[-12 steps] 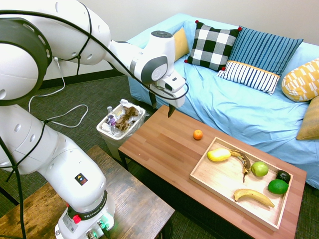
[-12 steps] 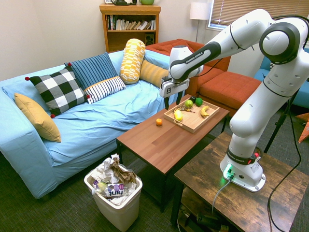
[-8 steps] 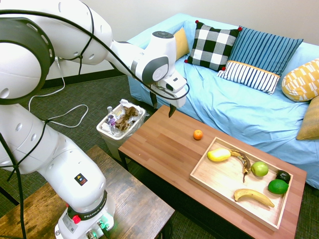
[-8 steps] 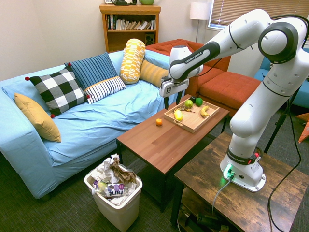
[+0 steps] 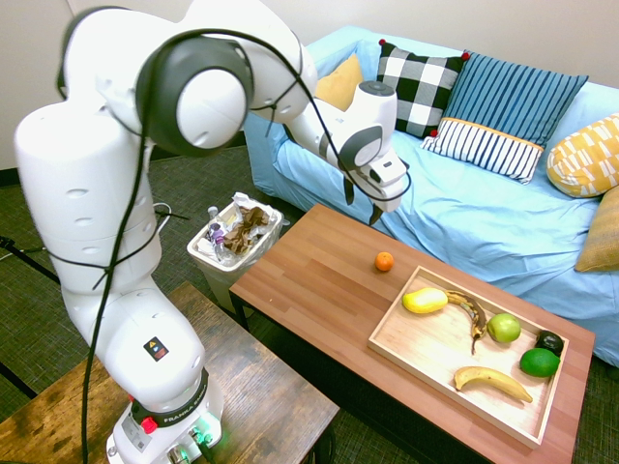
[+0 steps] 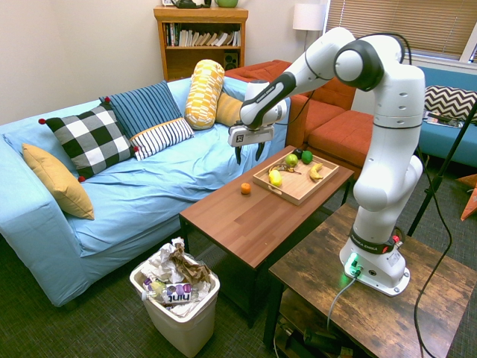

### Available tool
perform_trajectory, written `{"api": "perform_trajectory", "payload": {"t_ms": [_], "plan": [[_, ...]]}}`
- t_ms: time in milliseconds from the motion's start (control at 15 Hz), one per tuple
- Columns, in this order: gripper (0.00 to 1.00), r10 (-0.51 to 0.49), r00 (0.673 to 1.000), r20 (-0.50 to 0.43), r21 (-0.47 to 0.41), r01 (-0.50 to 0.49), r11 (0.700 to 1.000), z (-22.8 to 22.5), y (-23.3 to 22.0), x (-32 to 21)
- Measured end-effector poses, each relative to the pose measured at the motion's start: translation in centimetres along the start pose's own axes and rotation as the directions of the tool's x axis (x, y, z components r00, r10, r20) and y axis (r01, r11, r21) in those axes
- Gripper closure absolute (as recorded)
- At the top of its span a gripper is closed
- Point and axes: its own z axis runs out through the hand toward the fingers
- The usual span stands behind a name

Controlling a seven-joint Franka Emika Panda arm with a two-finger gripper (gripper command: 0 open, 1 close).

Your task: Put the tangerine in the tray

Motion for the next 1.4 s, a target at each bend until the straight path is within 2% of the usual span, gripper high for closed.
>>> {"api": "perform_trajectory", "payload": {"t_ms": [267,600,933,1000,1400], "plan": [[0.0,0.082,0.997,-0.013,-0.056,-0.083,0.995,6.6,-2.9,2.3],[0.0,0.156,0.987,-0.028,-0.112,-0.158,0.981,13.7,-3.7,5.2],[0.0,0.193,0.981,-0.027,-0.152,-0.195,0.969,18.4,-4.0,6.6],[1.0,0.2,0.98,-0.022,-0.154,-0.201,0.967,18.7,-4.0,6.7],[1.0,0.215,0.977,0.002,-0.16,-0.212,0.964,19.0,-3.5,7.4]]}}
